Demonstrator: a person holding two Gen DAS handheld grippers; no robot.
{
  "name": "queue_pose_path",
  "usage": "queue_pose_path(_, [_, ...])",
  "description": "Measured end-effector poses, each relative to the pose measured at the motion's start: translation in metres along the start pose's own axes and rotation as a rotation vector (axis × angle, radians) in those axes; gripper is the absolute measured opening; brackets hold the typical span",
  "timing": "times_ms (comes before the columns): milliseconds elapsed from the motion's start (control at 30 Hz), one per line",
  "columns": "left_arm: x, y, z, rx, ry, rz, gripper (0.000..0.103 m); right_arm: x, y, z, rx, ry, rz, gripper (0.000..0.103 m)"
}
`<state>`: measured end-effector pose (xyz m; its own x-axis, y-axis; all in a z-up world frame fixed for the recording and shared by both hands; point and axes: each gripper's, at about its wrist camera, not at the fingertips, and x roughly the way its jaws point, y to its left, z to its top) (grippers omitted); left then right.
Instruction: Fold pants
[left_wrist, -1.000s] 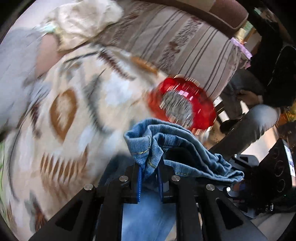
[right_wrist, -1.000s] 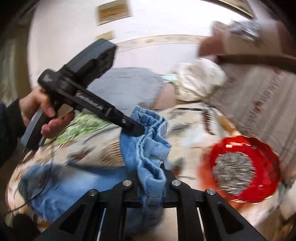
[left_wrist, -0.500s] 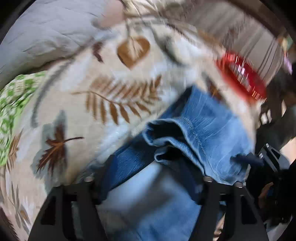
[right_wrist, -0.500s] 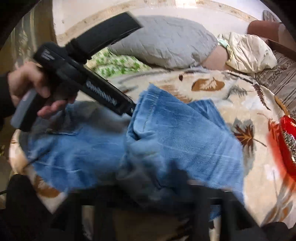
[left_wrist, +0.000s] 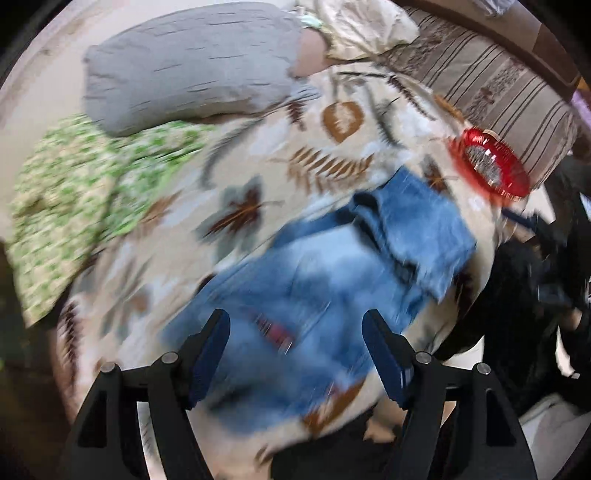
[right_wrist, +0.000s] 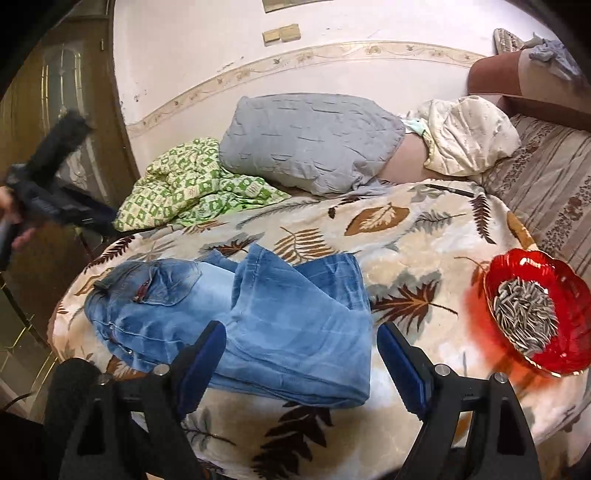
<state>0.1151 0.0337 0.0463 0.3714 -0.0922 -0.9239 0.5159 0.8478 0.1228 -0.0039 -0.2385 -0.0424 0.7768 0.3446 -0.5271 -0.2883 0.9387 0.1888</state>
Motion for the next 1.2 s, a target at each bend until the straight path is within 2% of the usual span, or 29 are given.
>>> queue_pose_path(33, [-0.008,0.001,-0.008,-0.011,0.003,0.014,0.083,0.001,0.0,0.002,-0.01,0.001,0.005,0.086])
queue_pose_path(67, [-0.011,0.001,-0.012,-0.026,-0.004,0.016,0.085,0.004,0.0,0.006,-0.022,0.005,0.016,0.086])
queue_pose_path(167, [-0.005,-0.007,-0.019,-0.094,-0.043,-0.019,0.086,0.01,-0.002,0.016,-0.04,0.038,0.034,0.086])
queue_pose_path(400, [0.073,-0.045,0.007,-0.262,-0.103,-0.158,0.086,0.027,-0.039,0.041,-0.035,0.105,0.015,0.086])
queue_pose_path(533, [0.116,-0.063,0.03,-0.329,-0.103,-0.178,0.086,0.052,-0.057,0.052,-0.053,0.137,-0.041,0.085])
queue_pose_path(633, [0.144,-0.076,0.046,-0.334,-0.087,-0.147,0.086,0.079,-0.067,0.055,-0.036,0.188,-0.043,0.084])
queue_pose_path(800, [0.18,-0.092,0.061,-0.287,-0.035,-0.129,0.086,0.136,-0.065,0.059,-0.019,0.274,-0.012,0.079])
queue_pose_path(867, [0.188,-0.091,0.06,-0.282,-0.027,-0.147,0.086,0.161,-0.059,0.062,-0.035,0.316,0.017,0.075])
queue_pose_path(900, [0.188,-0.09,0.059,-0.277,-0.044,-0.164,0.08,0.172,-0.056,0.062,-0.045,0.344,0.03,0.063])
queue_pose_path(933, [0.189,-0.091,0.058,-0.262,-0.047,-0.179,0.046,0.18,-0.053,0.062,-0.051,0.363,0.037,0.045])
queue_pose_path(967, [0.19,-0.093,0.058,-0.239,-0.031,-0.202,0.027,0.194,-0.05,0.06,-0.066,0.403,0.035,0.044])
queue_pose_path(1000, [0.19,-0.093,0.058,-0.226,-0.022,-0.201,0.024,0.2,-0.048,0.058,-0.095,0.414,0.013,0.032])
queue_pose_path(1067, [0.183,-0.09,0.055,-0.189,-0.048,-0.228,0.015,0.2,-0.048,0.059,-0.123,0.411,0.003,0.029])
queue_pose_path(1133, [0.177,-0.081,0.046,-0.205,-0.062,-0.281,0.008,0.196,-0.057,0.06,-0.088,0.403,0.004,0.025])
queue_pose_path(1200, [0.179,-0.076,0.035,-0.217,-0.028,-0.282,0.002,0.195,-0.066,0.056,-0.059,0.394,-0.001,0.024])
